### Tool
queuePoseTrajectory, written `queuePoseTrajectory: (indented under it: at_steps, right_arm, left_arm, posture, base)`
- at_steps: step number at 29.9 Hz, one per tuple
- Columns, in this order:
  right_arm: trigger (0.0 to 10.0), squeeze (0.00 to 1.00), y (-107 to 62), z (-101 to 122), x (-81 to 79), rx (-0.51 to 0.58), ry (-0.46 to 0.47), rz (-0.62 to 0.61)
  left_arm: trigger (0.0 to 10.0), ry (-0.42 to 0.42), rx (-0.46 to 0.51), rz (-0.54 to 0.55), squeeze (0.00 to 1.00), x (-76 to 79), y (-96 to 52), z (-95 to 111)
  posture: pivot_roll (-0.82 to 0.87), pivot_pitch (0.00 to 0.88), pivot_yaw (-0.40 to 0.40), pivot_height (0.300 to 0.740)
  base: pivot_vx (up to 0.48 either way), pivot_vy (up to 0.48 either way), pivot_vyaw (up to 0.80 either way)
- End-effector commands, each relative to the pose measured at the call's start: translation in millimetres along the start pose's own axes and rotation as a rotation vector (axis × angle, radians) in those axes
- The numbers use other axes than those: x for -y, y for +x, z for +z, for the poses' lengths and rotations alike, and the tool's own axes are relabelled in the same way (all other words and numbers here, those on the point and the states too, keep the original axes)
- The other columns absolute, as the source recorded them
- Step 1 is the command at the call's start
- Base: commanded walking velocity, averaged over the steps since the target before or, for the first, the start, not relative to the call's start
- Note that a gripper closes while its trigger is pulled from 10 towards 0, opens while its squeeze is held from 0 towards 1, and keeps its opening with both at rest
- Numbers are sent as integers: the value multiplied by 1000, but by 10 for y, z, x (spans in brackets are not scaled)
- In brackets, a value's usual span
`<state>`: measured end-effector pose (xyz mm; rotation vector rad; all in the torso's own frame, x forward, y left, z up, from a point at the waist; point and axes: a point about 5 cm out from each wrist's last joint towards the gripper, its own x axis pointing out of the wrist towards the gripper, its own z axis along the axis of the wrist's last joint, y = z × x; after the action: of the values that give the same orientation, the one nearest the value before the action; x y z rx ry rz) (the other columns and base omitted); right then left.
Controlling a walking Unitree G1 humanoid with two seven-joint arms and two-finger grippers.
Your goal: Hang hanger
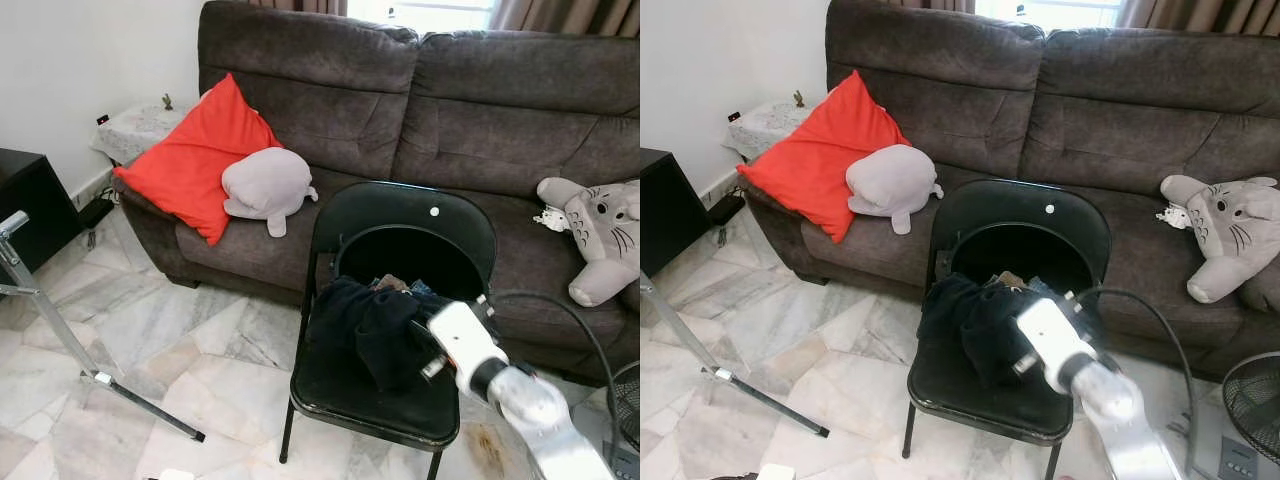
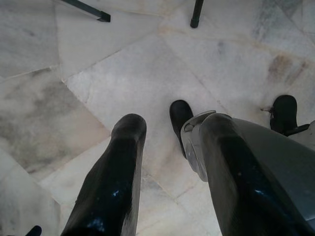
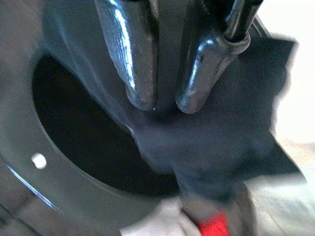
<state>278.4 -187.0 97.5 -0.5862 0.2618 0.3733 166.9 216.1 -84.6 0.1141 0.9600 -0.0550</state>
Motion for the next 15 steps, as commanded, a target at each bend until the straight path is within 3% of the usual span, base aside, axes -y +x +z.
queuePoseTrajectory:
  at_steps: [1, 3, 4, 6, 8, 9, 12, 13, 15]
  right_arm:
    - [10000, 0, -18, 13, -38, 3, -18, -22]
    - [10000, 0, -52, -43, -57, -7, 38, -59]
    - [10000, 1000, -62, -60, -71, -13, 55, -59]
    - [10000, 1000, -66, -75, -94, -19, 61, -49]
    - [10000, 1000, -48, -126, -142, -49, 7, -18]
    - [10000, 510, -21, -165, -147, -71, -23, -11]
    - [10000, 510, 8, -203, -139, -94, -47, -10]
    - [10000, 0, 40, -217, -132, -106, -68, -12]
    - [10000, 0, 112, -221, -135, -114, -102, 3]
  left_arm:
    - [10000, 9, -27, 4, 0, -17, -14, -64]
    - [10000, 10, -28, 4, 0, -16, -14, -63]
    - [10000, 10, -28, 3, 0, -16, -14, -63]
    - [10000, 11, -28, 2, 0, -16, -14, -63]
    - [10000, 13, -28, 0, 0, -12, -13, -63]
    - [10000, 13, -27, -1, 0, -10, -13, -62]
    - [10000, 13, -26, -1, 0, -7, -11, -57]
    - [10000, 12, -25, -2, 0, -5, -10, -55]
    - [10000, 9, -25, -3, 0, -2, -10, -56]
  posture:
    - [4, 27, 25, 740]
    - [5, 24, 25, 740]
    - [5, 24, 25, 740]
    - [2, 19, 25, 740]
    - [0, 16, 25, 740]
    - [0, 16, 25, 740]
    - [4, 21, 23, 740]
    - [6, 26, 22, 740]
    - [5, 29, 22, 740]
  base:
    - [0, 0, 0]
    - [0, 0, 0]
    - [0, 0, 0]
    - [0, 0, 0]
    - [0, 0, 0]
    - [0, 0, 0]
    - [0, 0, 0]
    - [0, 0, 0]
    - [0, 0, 0]
